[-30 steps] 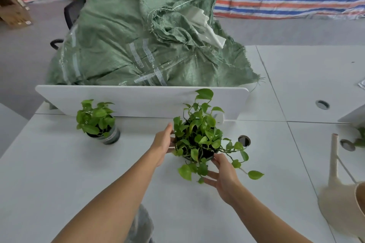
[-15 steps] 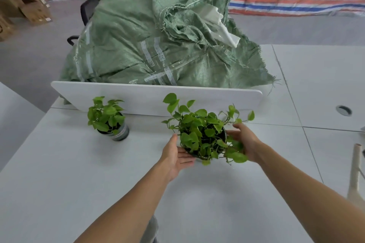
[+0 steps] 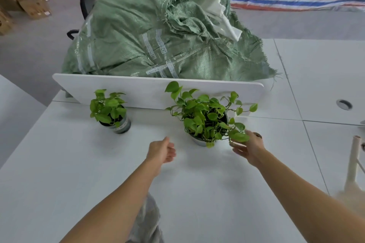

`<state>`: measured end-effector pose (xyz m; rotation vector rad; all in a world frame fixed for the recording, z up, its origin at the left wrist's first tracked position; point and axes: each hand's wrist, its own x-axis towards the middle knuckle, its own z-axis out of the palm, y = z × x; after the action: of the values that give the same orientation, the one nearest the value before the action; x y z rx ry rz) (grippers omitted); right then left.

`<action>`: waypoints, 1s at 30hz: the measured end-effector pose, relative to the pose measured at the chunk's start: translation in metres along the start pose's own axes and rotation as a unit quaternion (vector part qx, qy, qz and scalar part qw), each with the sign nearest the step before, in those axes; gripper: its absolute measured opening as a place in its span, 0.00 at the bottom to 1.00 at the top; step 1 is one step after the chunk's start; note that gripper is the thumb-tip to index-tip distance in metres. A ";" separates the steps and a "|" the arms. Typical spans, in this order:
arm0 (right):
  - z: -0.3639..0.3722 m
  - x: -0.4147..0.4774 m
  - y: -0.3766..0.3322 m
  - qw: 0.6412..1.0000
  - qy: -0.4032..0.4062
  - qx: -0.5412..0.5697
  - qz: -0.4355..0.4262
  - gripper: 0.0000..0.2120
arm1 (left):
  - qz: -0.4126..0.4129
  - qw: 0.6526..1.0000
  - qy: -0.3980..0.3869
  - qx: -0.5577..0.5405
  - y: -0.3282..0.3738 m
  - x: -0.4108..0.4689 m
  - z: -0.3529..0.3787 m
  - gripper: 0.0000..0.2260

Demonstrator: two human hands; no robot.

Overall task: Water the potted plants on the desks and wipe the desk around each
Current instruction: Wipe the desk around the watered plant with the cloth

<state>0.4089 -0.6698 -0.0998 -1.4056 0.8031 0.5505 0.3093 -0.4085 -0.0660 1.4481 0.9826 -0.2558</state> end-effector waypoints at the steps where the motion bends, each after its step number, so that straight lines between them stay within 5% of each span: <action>1: -0.002 -0.003 0.014 1.000 0.017 0.004 0.000 0.16 | 0.026 0.999 0.037 0.031 -0.011 -0.001 -0.016 0.14; 5: 0.009 -0.033 0.067 0.996 0.070 -0.008 -0.045 0.17 | 0.097 0.960 0.161 0.207 -0.065 -0.001 -0.093 0.17; 8: 0.049 -0.075 0.118 0.954 0.062 -0.217 -0.195 0.14 | 0.101 0.929 0.210 0.286 -0.103 -0.004 -0.142 0.20; 11: 0.110 -0.122 0.202 0.776 -0.003 -0.447 -0.446 0.10 | 0.074 0.917 0.238 0.311 -0.145 -0.010 -0.190 0.20; 13: 0.151 -0.144 0.264 0.663 -0.069 -0.520 -0.535 0.14 | 0.070 0.904 0.249 0.342 -0.170 -0.013 -0.218 0.20; 17: 0.186 -0.163 0.351 0.554 -0.152 -0.674 -0.465 0.22 | 0.117 0.870 0.248 0.409 -0.203 -0.010 -0.249 0.18; 23: 0.063 -0.178 0.389 0.520 -0.116 -0.715 -0.452 0.28 | 0.231 0.807 0.180 0.513 -0.232 -0.009 -0.230 0.08; 26: -0.027 -0.169 0.373 0.564 -0.050 -0.708 -0.422 0.36 | 0.270 0.786 0.136 0.540 -0.240 -0.016 -0.195 0.13; 30: -0.084 -0.124 0.306 0.655 0.085 -0.704 -0.261 0.50 | 0.281 0.791 0.112 0.532 -0.243 -0.021 -0.160 0.20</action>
<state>0.0847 -0.7030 -0.1995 -3.0317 -0.1405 0.5698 0.0656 -0.3152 -0.1954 2.7943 0.4984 -0.1971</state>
